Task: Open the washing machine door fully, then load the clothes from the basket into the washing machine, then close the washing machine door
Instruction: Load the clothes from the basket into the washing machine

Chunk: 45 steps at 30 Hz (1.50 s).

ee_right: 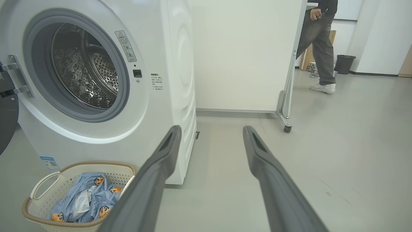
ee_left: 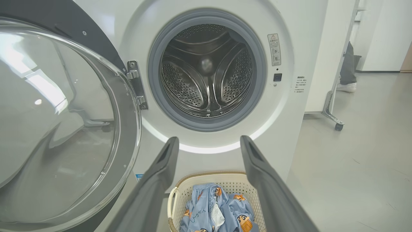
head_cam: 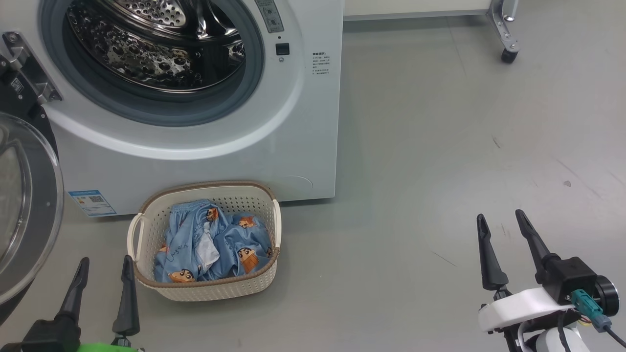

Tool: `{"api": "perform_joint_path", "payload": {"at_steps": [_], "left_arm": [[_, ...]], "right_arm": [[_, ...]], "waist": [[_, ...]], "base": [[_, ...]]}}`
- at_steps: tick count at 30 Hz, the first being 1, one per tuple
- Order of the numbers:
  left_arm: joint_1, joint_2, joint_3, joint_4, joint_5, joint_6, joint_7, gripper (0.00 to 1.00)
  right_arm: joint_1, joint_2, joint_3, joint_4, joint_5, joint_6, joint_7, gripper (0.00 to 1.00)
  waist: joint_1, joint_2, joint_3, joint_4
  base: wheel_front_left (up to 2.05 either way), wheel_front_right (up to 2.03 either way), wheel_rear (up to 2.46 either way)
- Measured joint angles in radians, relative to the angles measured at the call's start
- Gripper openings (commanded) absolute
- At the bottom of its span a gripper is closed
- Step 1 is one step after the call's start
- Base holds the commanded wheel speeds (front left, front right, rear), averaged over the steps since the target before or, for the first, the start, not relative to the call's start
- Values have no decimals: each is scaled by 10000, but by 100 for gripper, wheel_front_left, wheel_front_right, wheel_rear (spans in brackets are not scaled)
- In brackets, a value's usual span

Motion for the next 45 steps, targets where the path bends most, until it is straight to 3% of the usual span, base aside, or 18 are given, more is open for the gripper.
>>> {"api": "perform_joint_path", "payload": {"at_steps": [31,36,45], "left_arm": [[-5,2,203,-79,-445,2,2,100],[-12,4,474,-217,-422,236,2,100],[-12,4,460,-209,-525,251,2,100]], "right_arm": [[53,67,-19,0,-82,119,0,100],[53,69,-46,-4,-82,119,0,100],[53,104,-50,-12,-86,167,0,100]], "waist": [[0,0,87,118],[1,0,146,132],[1,0,259,170]], "base": [[66,-66,0],[107,-107,0],[78,-78,0]]}}
